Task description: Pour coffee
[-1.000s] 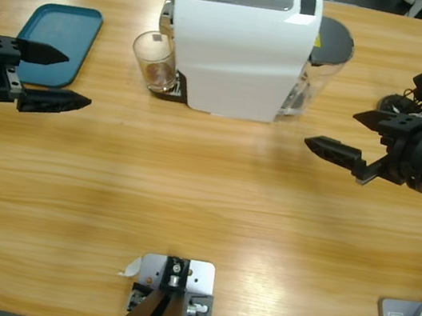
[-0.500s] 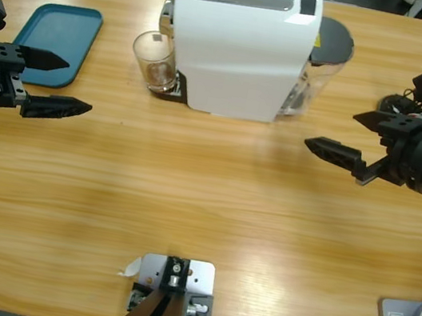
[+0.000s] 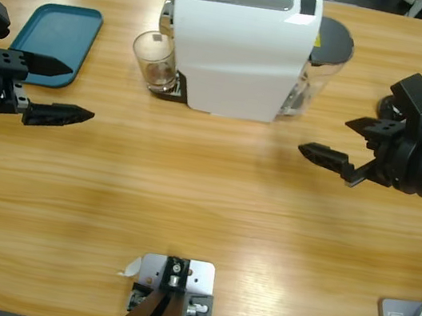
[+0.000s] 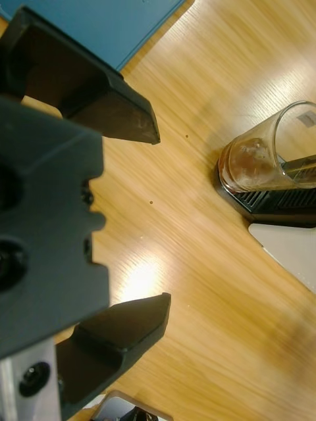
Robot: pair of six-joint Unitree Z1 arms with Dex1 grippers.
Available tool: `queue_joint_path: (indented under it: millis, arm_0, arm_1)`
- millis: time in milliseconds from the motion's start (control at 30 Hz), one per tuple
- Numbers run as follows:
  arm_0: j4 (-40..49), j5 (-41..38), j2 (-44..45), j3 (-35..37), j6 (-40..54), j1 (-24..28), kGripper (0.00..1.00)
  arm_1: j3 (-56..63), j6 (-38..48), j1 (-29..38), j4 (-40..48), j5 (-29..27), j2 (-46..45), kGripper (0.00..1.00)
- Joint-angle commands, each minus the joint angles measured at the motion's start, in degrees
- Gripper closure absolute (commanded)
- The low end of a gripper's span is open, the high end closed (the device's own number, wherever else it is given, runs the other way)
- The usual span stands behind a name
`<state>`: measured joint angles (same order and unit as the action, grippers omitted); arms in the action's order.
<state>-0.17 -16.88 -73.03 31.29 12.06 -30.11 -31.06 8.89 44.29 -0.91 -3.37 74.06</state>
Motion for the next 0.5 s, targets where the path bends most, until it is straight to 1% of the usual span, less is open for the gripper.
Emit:
queue_joint_path:
  millis: [33, 167, 300, 500]
  arm_0:
    - [-0.5, 0.8, -0.4, -2.4, 0.2, -0.6, 0.004]
    - [-0.7, 2.8, -1.4, -2.0, 0.5, -0.6, 0.003]
    - [-1.0, 3.3, -2.5, -1.6, 0.4, -0.6, 0.000]
    - [-1.1, 4.0, -1.1, -1.7, 0.0, -0.4, 0.000]
  arm_1:
    - [2.1, 0.6, 0.0, -0.2, -0.7, -1.3, 0.000]
    - [3.4, 0.7, 0.0, 0.4, -0.3, -5.8, 0.000]
    - [3.5, 0.7, 0.0, 0.6, -0.1, -5.3, 0.000]
    - [3.5, 0.7, 0.0, 0.6, -0.1, -5.2, 0.000]
